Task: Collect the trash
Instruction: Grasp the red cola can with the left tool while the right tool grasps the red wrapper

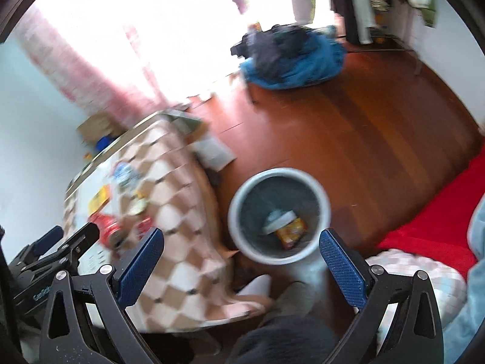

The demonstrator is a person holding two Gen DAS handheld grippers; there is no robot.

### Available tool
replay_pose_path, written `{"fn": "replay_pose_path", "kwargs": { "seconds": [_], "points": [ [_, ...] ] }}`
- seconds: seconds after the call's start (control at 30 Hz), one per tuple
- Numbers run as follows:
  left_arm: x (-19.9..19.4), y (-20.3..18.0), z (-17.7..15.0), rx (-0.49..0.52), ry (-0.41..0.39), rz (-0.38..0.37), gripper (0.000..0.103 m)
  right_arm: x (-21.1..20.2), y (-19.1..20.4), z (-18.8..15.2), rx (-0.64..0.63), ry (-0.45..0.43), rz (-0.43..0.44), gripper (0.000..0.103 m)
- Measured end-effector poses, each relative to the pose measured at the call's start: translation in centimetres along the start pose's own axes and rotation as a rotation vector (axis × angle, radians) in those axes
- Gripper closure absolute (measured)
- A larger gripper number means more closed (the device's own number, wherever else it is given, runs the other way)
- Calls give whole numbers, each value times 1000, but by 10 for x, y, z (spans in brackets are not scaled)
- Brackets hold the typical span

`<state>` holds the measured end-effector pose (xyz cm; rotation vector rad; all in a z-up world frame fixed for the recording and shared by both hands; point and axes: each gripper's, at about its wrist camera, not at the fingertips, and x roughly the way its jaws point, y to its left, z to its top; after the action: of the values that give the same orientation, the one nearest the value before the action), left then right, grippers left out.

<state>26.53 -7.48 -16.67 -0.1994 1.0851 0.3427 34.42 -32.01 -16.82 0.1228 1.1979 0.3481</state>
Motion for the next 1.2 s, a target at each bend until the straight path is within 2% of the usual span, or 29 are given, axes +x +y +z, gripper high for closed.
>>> {"fn": "replay_pose_path", "kwargs": {
  "seconds": [0.13, 0.23, 0.3, 0.33, 0.37, 0.5, 0.53, 0.6, 0.73, 0.83, 0.9, 1.0, 1.2],
  "points": [
    [34, 78, -9, -150, 76, 87, 0, 51, 62, -5, -62, 70, 47, 0],
    [60, 117, -17, -226, 121, 116, 1, 98, 91, -10, -54, 133, 71, 0],
    [80, 141, -19, -271, 162, 97, 1, 135, 107, -15, -28, 191, 86, 10],
    [85, 146, -20, -282, 173, 88, 1, 149, 111, -17, -15, 213, 90, 20],
    [96, 153, -19, -298, 193, 65, 1, 163, 114, -19, 2, 237, 90, 25],
    [125, 157, -15, -338, 258, -17, 1, 204, 128, -27, 28, 271, 91, 25],
    [130, 153, -11, -349, 272, -34, 1, 210, 130, -27, 31, 279, 98, 28],
    [145, 150, -4, -382, 311, -75, 1, 219, 135, -29, 33, 289, 106, 38],
    [173, 147, 5, -439, 368, -125, 1, 221, 140, -28, -1, 274, 71, 67],
    [188, 144, 8, -447, 391, -107, 3, 220, 138, -24, -2, 270, 55, 74],
    [190, 142, 10, -439, 378, -89, 13, 216, 136, -23, -10, 264, 50, 77],
    [186, 136, 13, -350, 355, -54, 14, 213, 137, -21, -24, 262, 51, 80],
    [179, 113, 9, 31, 318, 80, 14, 207, 146, -20, -36, 268, 98, 76]
  ]
}}
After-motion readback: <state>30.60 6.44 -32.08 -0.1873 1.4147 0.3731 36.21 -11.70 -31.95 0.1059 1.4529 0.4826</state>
